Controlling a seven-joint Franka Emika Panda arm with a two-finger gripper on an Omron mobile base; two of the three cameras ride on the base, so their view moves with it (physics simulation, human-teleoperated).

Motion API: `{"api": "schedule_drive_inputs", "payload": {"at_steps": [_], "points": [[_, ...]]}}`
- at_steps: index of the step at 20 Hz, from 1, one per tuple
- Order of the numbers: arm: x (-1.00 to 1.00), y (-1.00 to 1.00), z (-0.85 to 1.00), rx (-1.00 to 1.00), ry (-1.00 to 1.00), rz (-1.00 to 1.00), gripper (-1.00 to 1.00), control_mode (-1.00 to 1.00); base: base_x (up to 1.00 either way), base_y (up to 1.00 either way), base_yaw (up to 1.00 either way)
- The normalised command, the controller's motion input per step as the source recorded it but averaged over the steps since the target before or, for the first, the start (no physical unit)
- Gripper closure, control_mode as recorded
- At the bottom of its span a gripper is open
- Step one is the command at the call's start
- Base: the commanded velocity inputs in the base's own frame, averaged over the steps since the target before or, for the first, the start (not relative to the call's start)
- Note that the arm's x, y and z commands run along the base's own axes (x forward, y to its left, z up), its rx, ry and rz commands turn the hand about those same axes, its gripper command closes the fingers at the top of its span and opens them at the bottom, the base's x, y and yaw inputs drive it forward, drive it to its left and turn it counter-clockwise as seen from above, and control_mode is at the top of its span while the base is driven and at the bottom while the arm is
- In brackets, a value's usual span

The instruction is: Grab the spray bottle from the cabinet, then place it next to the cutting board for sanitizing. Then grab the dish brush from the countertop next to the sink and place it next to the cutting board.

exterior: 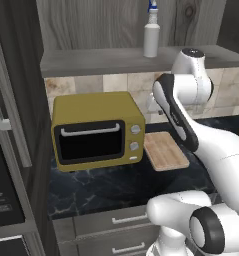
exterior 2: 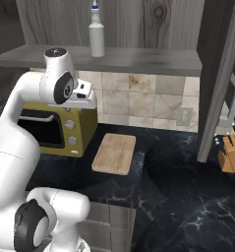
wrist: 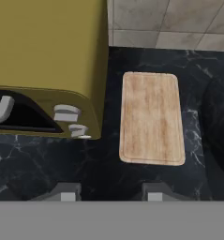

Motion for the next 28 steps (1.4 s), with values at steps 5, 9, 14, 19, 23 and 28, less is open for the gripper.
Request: {"api": "schedule_drive_inputs", "payload": {"at_steps": [5,9,14,19,23,28], "points": [[-0.44,0.00,0.01,0.00,-0.06,0.00,-1.00,-1.00,0.00,0.00,0.00],[-0.66,0.00,0.07,-0.01,-0.24,0.00,-1.00,-1.00,0.00,0.00,0.00],[-0.62,0.00,0.41,0.00,-0.46,0.00,-1.00,-1.00,0.00,0.00,0.00],[-0.44,0.00,0.74,0.00,-0.40,0.00,-1.00,-1.00,0.00,0.00,0.00],[-0.46,0.00,0.98,0.00,-0.31,0.00,-1.00,-1.00,0.00,0.00,0.00],[-0.26,0.00,1.00,0.00,-0.29,0.00,-1.00,-1.00,0.00,0.00,0.00]]}}
